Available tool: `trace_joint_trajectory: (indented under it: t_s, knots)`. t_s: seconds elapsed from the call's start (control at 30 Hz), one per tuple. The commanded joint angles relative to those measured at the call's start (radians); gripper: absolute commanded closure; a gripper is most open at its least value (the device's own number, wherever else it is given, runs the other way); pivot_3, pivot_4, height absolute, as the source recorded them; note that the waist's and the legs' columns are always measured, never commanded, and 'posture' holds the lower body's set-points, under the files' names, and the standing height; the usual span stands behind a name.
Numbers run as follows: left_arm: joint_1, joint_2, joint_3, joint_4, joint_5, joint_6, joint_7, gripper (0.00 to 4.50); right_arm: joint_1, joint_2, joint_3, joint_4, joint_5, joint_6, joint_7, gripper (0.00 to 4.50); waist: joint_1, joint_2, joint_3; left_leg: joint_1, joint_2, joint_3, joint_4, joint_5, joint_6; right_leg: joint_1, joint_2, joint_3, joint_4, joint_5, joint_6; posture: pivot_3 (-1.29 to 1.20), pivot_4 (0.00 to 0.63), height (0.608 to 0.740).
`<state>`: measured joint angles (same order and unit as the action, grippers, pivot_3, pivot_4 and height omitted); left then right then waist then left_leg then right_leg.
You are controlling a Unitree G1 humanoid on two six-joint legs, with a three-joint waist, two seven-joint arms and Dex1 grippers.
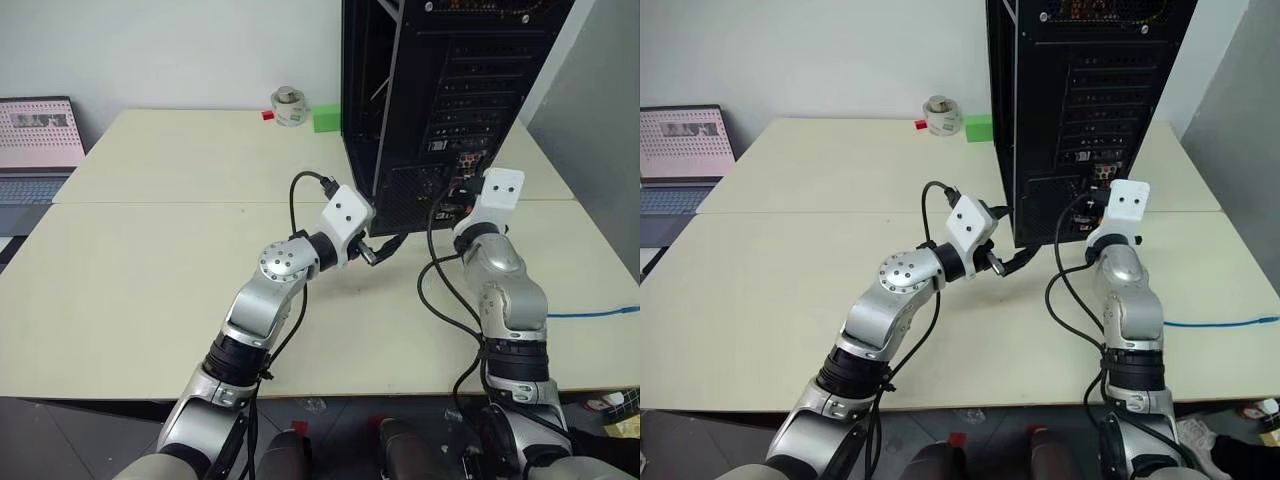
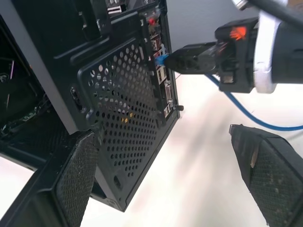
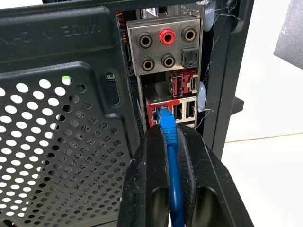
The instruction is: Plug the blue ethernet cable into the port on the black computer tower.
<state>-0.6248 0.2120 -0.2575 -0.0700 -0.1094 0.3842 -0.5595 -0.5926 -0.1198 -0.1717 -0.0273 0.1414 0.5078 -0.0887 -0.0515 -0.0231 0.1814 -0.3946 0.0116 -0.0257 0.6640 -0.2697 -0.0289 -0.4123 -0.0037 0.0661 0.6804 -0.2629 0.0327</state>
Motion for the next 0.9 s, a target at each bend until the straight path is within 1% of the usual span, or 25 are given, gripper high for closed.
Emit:
trace_joint_trajectory:
  t_s: [0.03, 0.27, 0.33, 0.57, 0.67, 0.77, 0.83, 0.9]
  knots:
    - [-0.004, -0.004, 0.002, -0.046, 0.000, -0.003, -0.002, 0.00, -0.054, -0.001, 0.005, -0.001, -0.010, -0.053, 0.001, 4.50, -0.003, 0.000, 0.000, 0.000, 0.000, 0.000, 0.000, 0.000, 0.000, 0.000, 0.000, 0.000, 0.000, 0.000, 0.000, 0.00, 0.150, 0.740]
    - [-0.003, -0.005, 0.003, -0.044, 0.002, -0.004, 0.000, 0.00, -0.044, -0.016, 0.017, 0.004, -0.007, -0.040, 0.041, 4.50, -0.007, 0.000, 0.000, 0.001, 0.000, 0.000, 0.000, 0.000, 0.000, 0.000, 0.000, 0.001, 0.000, 0.000, 0.000, 0.00, 0.150, 0.740]
    - [-0.004, -0.006, 0.004, -0.040, 0.002, -0.006, 0.001, 0.00, -0.038, -0.027, 0.014, 0.001, -0.005, -0.030, 0.055, 3.80, -0.007, 0.000, 0.000, 0.001, 0.000, 0.000, 0.000, 0.000, 0.000, 0.000, 0.000, 0.001, 0.000, 0.000, 0.000, 0.00, 0.150, 0.740]
    - [-0.009, -0.003, 0.015, -0.015, 0.006, -0.022, 0.006, 0.00, 0.001, -0.094, 0.010, -0.055, 0.013, 0.024, 0.127, 2.32, -0.003, 0.000, 0.000, -0.001, 0.000, 0.000, -0.001, 0.000, 0.000, 0.000, -0.001, 0.000, -0.001, 0.000, 0.000, 0.00, 0.150, 0.740]
    - [-0.010, 0.003, 0.028, -0.011, -0.002, -0.016, 0.005, 0.00, 0.029, -0.137, -0.002, -0.114, 0.037, 0.071, 0.175, 1.55, -0.001, 0.000, 0.000, -0.001, 0.000, 0.000, -0.001, 0.000, 0.000, 0.000, -0.001, 0.000, -0.001, 0.000, 0.000, 0.00, 0.150, 0.740]
    - [-0.014, 0.020, 0.051, -0.012, -0.014, 0.013, -0.001, 0.00, 0.064, -0.198, -0.016, -0.193, 0.086, 0.121, 0.259, 0.86, 0.000, 0.000, 0.000, -0.001, 0.000, 0.000, -0.001, 0.000, 0.000, 0.000, -0.001, 0.000, -0.001, 0.000, 0.000, 0.00, 0.150, 0.740]
    - [-0.019, 0.031, 0.060, -0.009, -0.016, 0.035, -0.002, 0.00, 0.079, -0.227, -0.021, -0.226, 0.117, 0.140, 0.304, 0.54, 0.000, 0.000, 0.000, -0.001, 0.000, 0.000, -0.001, 0.000, 0.000, 0.000, 0.000, 0.000, -0.001, 0.000, 0.000, 0.00, 0.150, 0.740]
    - [-0.020, 0.077, 0.075, -0.004, -0.012, 0.035, -0.029, 0.00, 0.122, -0.311, -0.034, -0.277, 0.163, 0.144, 0.419, 0.11, 0.000, 0.000, 0.000, -0.001, 0.000, -0.001, -0.001, 0.000, 0.000, 0.000, 0.000, 0.000, -0.001, 0.000, 0.000, 0.00, 0.150, 0.740]
